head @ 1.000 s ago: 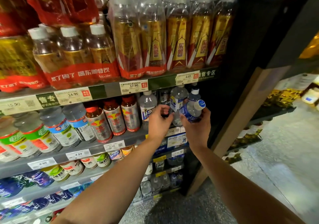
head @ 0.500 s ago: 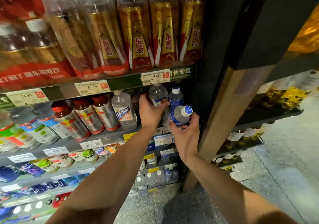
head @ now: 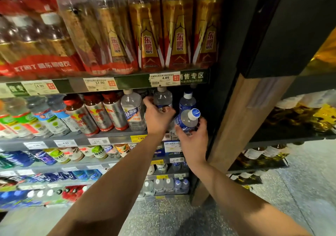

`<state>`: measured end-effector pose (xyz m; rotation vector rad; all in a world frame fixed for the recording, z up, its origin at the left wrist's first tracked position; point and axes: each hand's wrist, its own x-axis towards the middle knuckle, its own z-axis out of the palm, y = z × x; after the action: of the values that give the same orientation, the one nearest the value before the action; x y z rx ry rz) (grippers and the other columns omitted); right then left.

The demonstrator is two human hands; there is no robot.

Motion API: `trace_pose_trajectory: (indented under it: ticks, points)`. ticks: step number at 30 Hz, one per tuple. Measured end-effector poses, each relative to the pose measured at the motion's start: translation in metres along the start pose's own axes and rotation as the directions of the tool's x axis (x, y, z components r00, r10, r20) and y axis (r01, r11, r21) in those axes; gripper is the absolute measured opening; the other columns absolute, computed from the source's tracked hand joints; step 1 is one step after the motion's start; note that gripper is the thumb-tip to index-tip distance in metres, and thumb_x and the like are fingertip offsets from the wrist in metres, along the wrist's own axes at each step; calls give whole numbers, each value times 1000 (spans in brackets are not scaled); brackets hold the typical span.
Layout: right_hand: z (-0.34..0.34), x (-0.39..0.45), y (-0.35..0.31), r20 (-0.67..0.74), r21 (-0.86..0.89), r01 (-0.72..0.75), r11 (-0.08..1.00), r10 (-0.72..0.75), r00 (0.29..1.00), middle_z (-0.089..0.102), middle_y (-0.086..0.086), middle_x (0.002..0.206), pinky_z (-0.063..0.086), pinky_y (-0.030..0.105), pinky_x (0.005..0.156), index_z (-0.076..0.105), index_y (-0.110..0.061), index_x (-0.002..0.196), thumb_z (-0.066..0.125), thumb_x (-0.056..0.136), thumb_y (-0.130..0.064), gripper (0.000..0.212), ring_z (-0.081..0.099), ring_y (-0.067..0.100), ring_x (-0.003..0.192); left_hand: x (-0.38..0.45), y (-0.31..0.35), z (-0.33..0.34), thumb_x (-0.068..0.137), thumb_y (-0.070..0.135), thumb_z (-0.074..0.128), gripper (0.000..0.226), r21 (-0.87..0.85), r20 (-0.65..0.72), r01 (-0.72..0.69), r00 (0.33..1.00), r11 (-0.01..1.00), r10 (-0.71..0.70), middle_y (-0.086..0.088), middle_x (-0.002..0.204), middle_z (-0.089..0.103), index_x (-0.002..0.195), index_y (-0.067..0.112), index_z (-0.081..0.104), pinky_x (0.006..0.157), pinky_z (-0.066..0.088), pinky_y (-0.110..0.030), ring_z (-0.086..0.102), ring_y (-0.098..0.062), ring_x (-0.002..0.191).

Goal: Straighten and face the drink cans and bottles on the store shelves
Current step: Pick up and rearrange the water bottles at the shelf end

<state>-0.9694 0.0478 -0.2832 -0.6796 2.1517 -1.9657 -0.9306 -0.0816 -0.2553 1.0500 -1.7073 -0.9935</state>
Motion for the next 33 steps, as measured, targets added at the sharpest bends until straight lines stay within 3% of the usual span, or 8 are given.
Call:
trace_pose_trajectory:
  ticks: [2, 5, 13, 16, 20, 25, 29, 33]
  points:
    - [2, 0, -2, 13, 6, 4, 1000, -4, 1000, 66, -5, 113, 56, 36, 90, 50, -25, 122, 83, 71, -37, 62, 66, 12, 102, -1, -5, -11, 61, 27, 79, 68, -20, -5, 3, 1000, 1000, -3, 19, 91, 58, 110, 29, 32, 64, 41, -1, 59, 9, 80]
    - [6, 1, -5, 24, 2, 12, 1000, -12, 1000, 65, -3, 118, 54, 32, 93, 49, -23, 126, 83, 73, -34, 64, 65, 13, 107, -3, -10, -24, 60, 23, 78, 67, -19, 12, 29, 1000, 999, -28, 4, 90, 67, 111, 29, 34, 65, 49, -15, 66, -6, 79]
    - [18, 10, -13, -9, -65, 31, 997, -32, 999, 62, -2, 122, 53, 37, 94, 47, -23, 130, 83, 73, -35, 69, 61, 14, 110, -4, -6, -36, 67, 31, 78, 60, -14, -37, -23, 999, 1000, 23, 23, 96, 60, 114, 29, 39, 67, 40, 3, 58, 20, 87]
    - [20, 13, -12, -10, -60, 11, 998, -12, 1000, 64, -1, 121, 53, 38, 93, 46, -21, 133, 82, 73, -37, 71, 62, 15, 109, -7, 0, -33, 66, 36, 79, 71, 63, -43, -30, 999, 998, 33, 14, 104, 63, 121, 28, 35, 68, 44, -4, 62, 6, 87]
    - [23, 14, -12, -11, -82, 18, 996, -19, 1000, 63, -1, 122, 51, 33, 93, 46, -22, 134, 82, 73, -38, 73, 61, 16, 111, -12, 5, -23, 72, 35, 64, 66, 115, -103, -46, 993, 992, 58, -9, 114, 66, 128, 18, 34, 74, 55, -42, 66, -30, 95]
    - [27, 22, -14, 46, -190, 108, 976, -101, 994, 55, 2, 131, 46, 30, 93, 46, -22, 136, 82, 73, -37, 74, 57, 20, 118, -9, -1, -27, 73, 25, 71, 67, 171, -133, -47, 989, 984, 70, -11, 121, 62, 133, 13, 43, 83, 53, -42, 60, -30, 110]
    - [37, 28, -19, 108, -358, 176, 917, -147, 983, 39, 5, 147, 50, 44, 97, 47, -20, 136, 80, 76, -37, 71, 51, 28, 127, -11, -5, -27, 73, 29, 76, 72, 257, -166, -88, 977, 962, 134, -7, 128, 51, 136, 10, 47, 79, 47, -31, 53, -28, 117]
    - [43, 30, -21, 105, -465, 154, 872, -118, 987, 41, 8, 147, 55, 48, 87, 44, -20, 138, 77, 77, -42, 72, 56, 33, 121, -11, -6, -31, 73, 29, 79, 77, 300, -157, -109, 974, 948, 162, -8, 130, 49, 139, 10, 45, 87, 51, -37, 51, -28, 119]
